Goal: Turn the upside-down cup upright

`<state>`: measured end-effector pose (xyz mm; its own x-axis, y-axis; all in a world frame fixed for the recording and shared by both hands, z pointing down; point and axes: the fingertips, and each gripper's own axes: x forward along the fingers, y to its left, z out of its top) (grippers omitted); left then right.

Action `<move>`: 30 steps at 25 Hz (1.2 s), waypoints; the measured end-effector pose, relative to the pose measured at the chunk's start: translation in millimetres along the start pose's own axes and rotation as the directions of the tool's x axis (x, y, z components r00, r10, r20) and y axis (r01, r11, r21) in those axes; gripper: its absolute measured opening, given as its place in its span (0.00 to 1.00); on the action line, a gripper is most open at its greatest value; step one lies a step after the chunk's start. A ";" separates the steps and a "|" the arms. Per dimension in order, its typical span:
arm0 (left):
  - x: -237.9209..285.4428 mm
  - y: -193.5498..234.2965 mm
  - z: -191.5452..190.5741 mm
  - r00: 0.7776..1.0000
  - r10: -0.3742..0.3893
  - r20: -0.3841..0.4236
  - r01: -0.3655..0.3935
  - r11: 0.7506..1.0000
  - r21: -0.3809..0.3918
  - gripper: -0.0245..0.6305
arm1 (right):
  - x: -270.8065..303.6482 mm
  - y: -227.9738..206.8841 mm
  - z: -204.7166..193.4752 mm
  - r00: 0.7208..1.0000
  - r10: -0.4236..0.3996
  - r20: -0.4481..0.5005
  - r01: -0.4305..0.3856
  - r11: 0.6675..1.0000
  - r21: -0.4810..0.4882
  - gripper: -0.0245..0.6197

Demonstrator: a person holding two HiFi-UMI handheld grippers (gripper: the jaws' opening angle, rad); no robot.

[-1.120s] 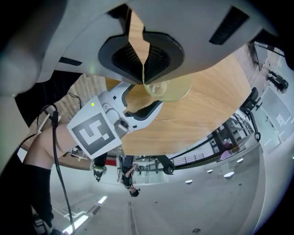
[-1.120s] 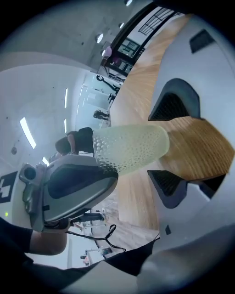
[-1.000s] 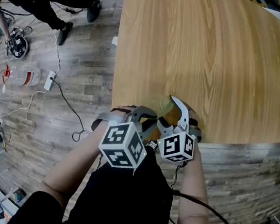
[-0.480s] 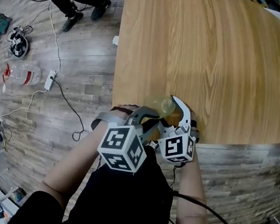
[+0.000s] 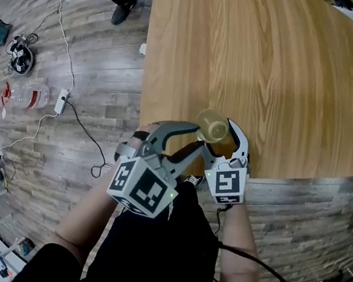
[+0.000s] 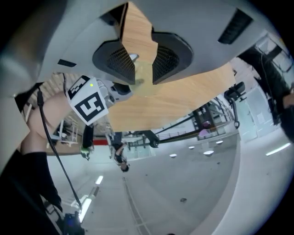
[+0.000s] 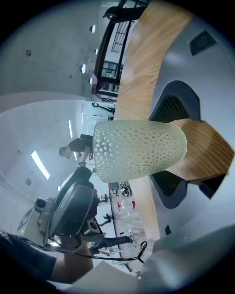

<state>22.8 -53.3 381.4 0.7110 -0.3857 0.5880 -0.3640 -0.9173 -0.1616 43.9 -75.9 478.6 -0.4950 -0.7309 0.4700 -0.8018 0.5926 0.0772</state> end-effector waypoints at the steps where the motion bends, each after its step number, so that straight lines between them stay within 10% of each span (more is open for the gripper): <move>1: -4.1 7.8 -0.8 0.999 0.023 0.026 -0.021 0.998 -0.051 0.23 | 0.1 -1.2 -3.3 1.000 -0.009 -0.013 0.010 0.999 0.041 0.47; 9: -8.9 44.5 -38.0 0.995 0.091 0.051 -0.074 0.958 -0.276 0.22 | 7.2 -4.4 -14.7 0.992 -0.065 -0.105 0.079 0.988 0.134 0.47; 30: 7.4 24.3 -50.9 0.991 0.087 0.097 -0.041 0.914 -0.403 0.22 | -3.9 -12.4 -31.8 0.979 -0.064 -0.196 0.103 0.975 0.197 0.47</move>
<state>-11.4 -73.4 422.2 0.7318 -0.4721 0.4915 -0.6043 -0.7830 0.1475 66.4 -69.7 503.8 -0.3677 -0.6868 0.6270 -0.8987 0.4357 -0.0498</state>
